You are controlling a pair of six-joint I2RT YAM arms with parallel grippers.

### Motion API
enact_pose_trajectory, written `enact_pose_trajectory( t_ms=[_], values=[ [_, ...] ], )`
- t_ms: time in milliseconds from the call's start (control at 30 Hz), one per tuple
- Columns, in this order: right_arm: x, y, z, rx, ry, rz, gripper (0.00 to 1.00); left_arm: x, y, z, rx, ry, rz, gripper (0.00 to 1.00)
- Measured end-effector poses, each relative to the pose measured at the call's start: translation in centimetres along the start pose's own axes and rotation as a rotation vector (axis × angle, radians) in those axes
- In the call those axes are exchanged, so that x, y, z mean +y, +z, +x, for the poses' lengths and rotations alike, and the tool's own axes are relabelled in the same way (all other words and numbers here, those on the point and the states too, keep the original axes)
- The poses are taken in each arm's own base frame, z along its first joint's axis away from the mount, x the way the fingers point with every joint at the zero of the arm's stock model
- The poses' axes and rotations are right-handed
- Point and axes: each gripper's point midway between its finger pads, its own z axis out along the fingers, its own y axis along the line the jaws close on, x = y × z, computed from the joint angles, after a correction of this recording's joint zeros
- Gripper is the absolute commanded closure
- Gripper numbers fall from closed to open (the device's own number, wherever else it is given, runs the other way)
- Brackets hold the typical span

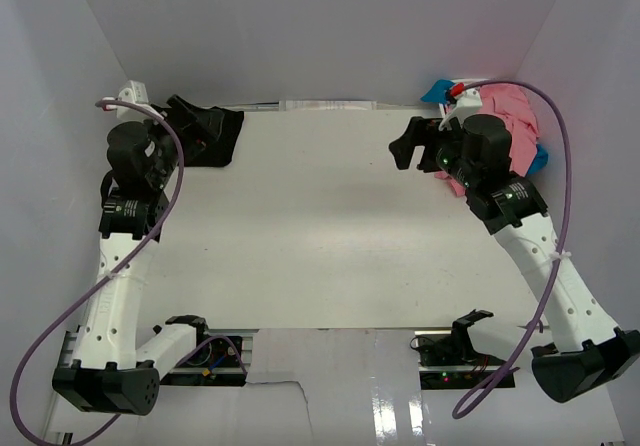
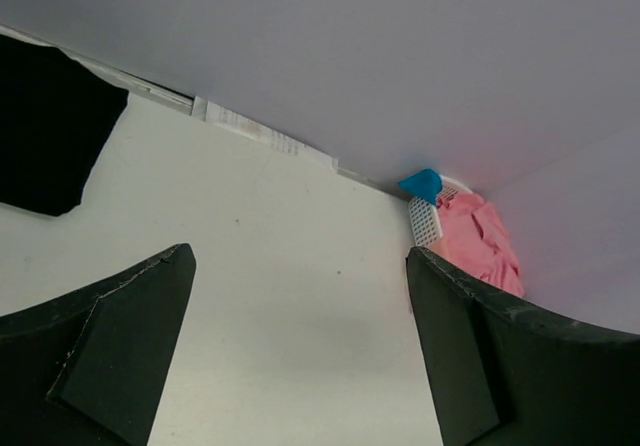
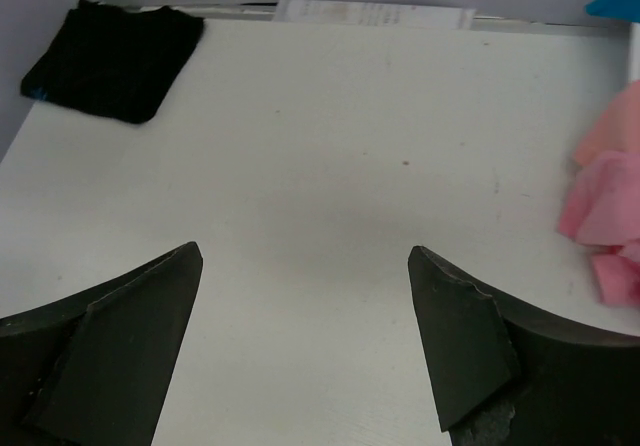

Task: Fold and stack the t-shirts
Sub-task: Put the neatly folded tshirt into the corner of the board with the left arm

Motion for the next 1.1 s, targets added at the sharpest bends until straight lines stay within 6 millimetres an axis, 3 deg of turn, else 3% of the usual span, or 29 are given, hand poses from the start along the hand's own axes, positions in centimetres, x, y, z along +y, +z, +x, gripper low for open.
enact_pose_trajectory(
  t_ms=[167,333,433,600,733,867,900,933,1100],
  values=[
    [-3.3,-0.9,-2.3,-0.035,-0.011,0.211,0.1,-1.6,0.8,-2.4,-0.043,-0.078,0.008,0.02],
    [-5.7,-1.0,-3.9,-0.04,-0.006,0.35,0.1,-1.4,1.7,-2.1,-0.023,-0.052,0.01,0.02],
    [-7.6,-0.9,-3.0,-0.003,0.007,0.419,0.1,-0.9,1.7,-1.7,-0.053,0.022,0.029,0.02],
    [-12.2,-0.4,-1.7,0.05,0.072,0.537,0.1,0.7,-0.9,0.6,-0.098,0.071,0.056,0.02],
    [-17.4,0.3,0.1,0.124,0.14,0.673,0.1,-0.5,-1.7,0.0,-0.112,0.101,0.105,0.02],
    [-22.2,1.8,2.8,0.211,0.2,0.802,0.0,-1.3,-0.8,-0.2,-0.08,0.123,0.132,0.02],
    [-23.1,2.2,3.4,0.23,0.21,0.827,0.03,-1.0,-0.5,0.2,-0.063,0.124,0.124,0.02],
    [-24.0,2.6,4.0,0.255,0.218,0.85,0.12,-0.7,-0.2,0.6,-0.046,0.127,0.114,0.02],
    [-27.7,4.7,4.6,0.293,0.252,0.933,0.22,0.6,0.6,3.5,0.059,0.165,0.11,0.02]
  ],
)
